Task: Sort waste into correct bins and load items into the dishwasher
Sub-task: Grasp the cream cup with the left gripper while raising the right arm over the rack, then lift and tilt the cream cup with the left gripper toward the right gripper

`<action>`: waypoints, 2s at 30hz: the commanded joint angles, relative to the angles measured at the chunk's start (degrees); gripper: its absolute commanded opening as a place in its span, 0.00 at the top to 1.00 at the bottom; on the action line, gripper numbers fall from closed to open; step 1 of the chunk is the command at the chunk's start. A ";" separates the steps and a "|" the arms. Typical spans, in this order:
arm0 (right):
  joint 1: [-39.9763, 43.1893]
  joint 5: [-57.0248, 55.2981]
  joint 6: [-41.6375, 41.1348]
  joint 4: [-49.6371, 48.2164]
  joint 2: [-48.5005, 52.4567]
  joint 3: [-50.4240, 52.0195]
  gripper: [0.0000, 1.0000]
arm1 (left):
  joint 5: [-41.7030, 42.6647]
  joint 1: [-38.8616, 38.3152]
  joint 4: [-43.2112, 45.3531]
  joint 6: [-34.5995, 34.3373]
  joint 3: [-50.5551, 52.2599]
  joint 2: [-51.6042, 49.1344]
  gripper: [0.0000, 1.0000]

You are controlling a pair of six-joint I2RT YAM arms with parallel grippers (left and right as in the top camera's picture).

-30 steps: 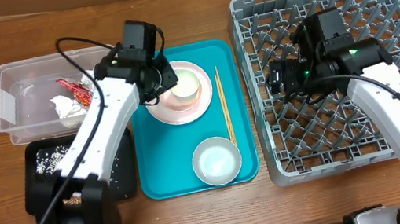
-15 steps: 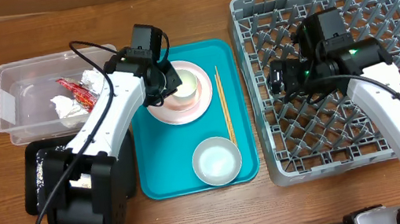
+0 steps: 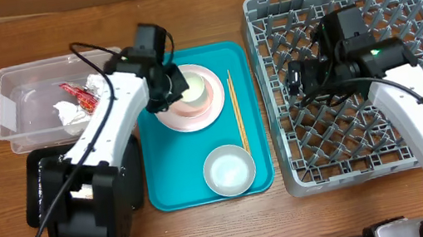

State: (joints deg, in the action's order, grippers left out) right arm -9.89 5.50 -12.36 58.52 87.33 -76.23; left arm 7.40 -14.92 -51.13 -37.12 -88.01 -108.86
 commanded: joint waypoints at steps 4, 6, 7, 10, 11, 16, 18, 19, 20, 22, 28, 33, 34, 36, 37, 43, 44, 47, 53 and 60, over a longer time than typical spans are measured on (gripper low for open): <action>-0.09 5.11 4.42 4.66 -2.43 -7.89 0.00 | 16.87 2.89 -6.32 11.45 -8.52 8.09 0.96; -0.09 9.84 7.61 5.33 -3.04 -8.57 0.00 | 26.01 3.19 -7.56 16.72 -8.92 9.99 0.96; -0.09 11.76 8.41 5.33 -3.28 -8.59 0.00 | 30.10 3.30 -8.04 18.99 -8.92 10.67 0.96; -0.09 22.62 12.26 5.53 -3.89 -8.61 0.00 | 45.55 3.34 -10.14 27.39 -8.92 12.41 0.96; -0.09 27.65 14.86 5.99 -3.98 -8.59 0.00 | 48.68 3.34 -10.67 29.22 -8.92 12.68 0.96; -0.09 41.07 22.86 10.25 -3.96 -8.59 0.00 | 53.13 3.34 -12.15 32.15 -8.85 12.76 0.96; -0.09 43.01 23.63 11.80 -3.96 -8.59 0.00 | 53.40 3.34 -12.87 33.03 -8.85 12.76 0.96; -0.09 43.69 23.96 12.44 -3.96 -8.59 0.00 | 53.86 3.34 -13.38 33.83 -8.85 12.76 0.96; -0.09 44.37 24.70 13.03 -3.96 -8.59 0.00 | 54.10 3.34 -13.81 34.56 -8.85 12.76 0.96; -0.09 44.59 24.85 13.60 -3.98 -8.59 0.00 | 54.12 3.34 -14.51 35.54 -8.85 12.76 0.96; -0.09 50.10 27.39 14.56 -3.96 -8.59 0.00 | 54.86 3.61 -16.13 35.91 -8.87 12.76 0.96; -0.09 55.28 31.04 12.66 -3.96 -8.61 0.00 | 62.16 7.41 -17.22 37.11 -8.87 12.76 0.96; -0.09 55.30 31.04 11.96 -3.96 -8.61 0.00 | 63.80 8.37 -17.92 37.59 -8.87 12.76 0.96; -0.09 55.30 31.04 10.51 -3.96 -8.61 0.00 | 67.36 10.12 -19.63 39.78 -8.87 12.76 0.96; -0.09 55.56 31.01 9.77 -3.96 -8.61 0.00 | 68.81 10.82 -20.52 40.87 -8.87 12.76 0.96; -0.09 61.79 30.99 4.24 -3.96 -8.61 0.00 | 70.42 12.76 -22.40 42.51 -8.85 12.76 0.96; -0.09 62.27 30.62 3.15 -3.96 -8.61 0.00 | 70.44 12.76 -22.40 42.51 -8.87 12.76 0.96; 0.24 62.34 27.71 -0.17 -3.96 -8.61 0.00 | 70.44 12.76 -22.43 42.51 -8.85 12.76 0.96; 1.77 62.36 24.28 -1.44 -3.96 -8.61 0.00 | 70.53 12.74 -23.63 42.51 -8.85 12.76 0.96; 3.19 62.38 24.28 -0.87 -3.96 -8.61 0.00 | 72.17 12.74 -24.02 42.58 -8.85 12.76 0.96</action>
State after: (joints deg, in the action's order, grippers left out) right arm -7.25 66.70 12.27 57.69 84.64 -83.15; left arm 76.90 -2.15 -75.09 3.60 -95.96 -96.53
